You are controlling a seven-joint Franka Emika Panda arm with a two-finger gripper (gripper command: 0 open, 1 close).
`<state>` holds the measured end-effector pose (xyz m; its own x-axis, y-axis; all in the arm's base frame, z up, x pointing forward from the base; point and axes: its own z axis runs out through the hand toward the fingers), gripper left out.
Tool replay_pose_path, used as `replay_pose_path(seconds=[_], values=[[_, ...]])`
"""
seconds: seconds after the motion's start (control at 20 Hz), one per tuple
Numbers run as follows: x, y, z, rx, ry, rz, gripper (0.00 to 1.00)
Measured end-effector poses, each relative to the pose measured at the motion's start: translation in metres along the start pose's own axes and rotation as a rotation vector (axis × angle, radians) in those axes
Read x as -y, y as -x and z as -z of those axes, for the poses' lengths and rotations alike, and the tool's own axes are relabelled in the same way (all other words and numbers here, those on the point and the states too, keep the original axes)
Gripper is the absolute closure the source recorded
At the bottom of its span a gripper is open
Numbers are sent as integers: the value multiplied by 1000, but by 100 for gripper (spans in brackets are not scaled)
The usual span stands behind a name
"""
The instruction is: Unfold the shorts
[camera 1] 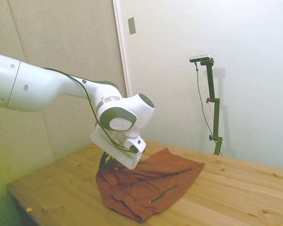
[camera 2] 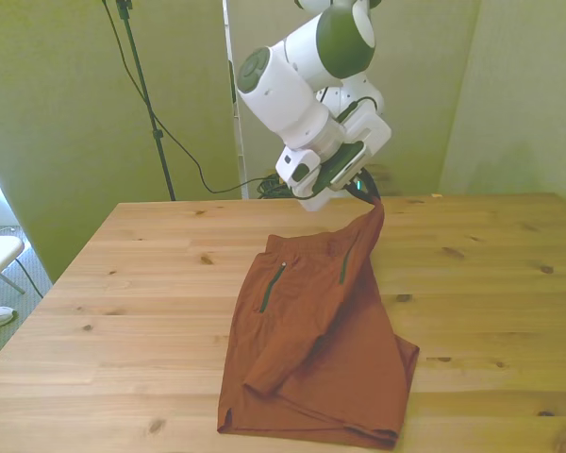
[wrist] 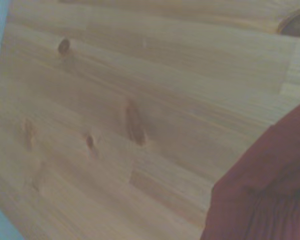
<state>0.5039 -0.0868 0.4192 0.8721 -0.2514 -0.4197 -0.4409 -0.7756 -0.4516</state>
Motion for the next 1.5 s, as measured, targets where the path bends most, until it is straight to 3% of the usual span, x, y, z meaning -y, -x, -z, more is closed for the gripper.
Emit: replay_pose_path(seconds=[0.25,0.55,0.65,0.8,1.05,1.2,1.5], values=[[-2,6,-25,27,16,76,0],[4,4,-18,-34,22,62,0],[15,-2,-1,-119,21,-1,0],[37,-30,49,-283,29,-104,0],[30,-112,108,-523,38,-266,0],[35,-149,123,-625,57,-379,0],[32,-183,124,-801,132,-600,0]])
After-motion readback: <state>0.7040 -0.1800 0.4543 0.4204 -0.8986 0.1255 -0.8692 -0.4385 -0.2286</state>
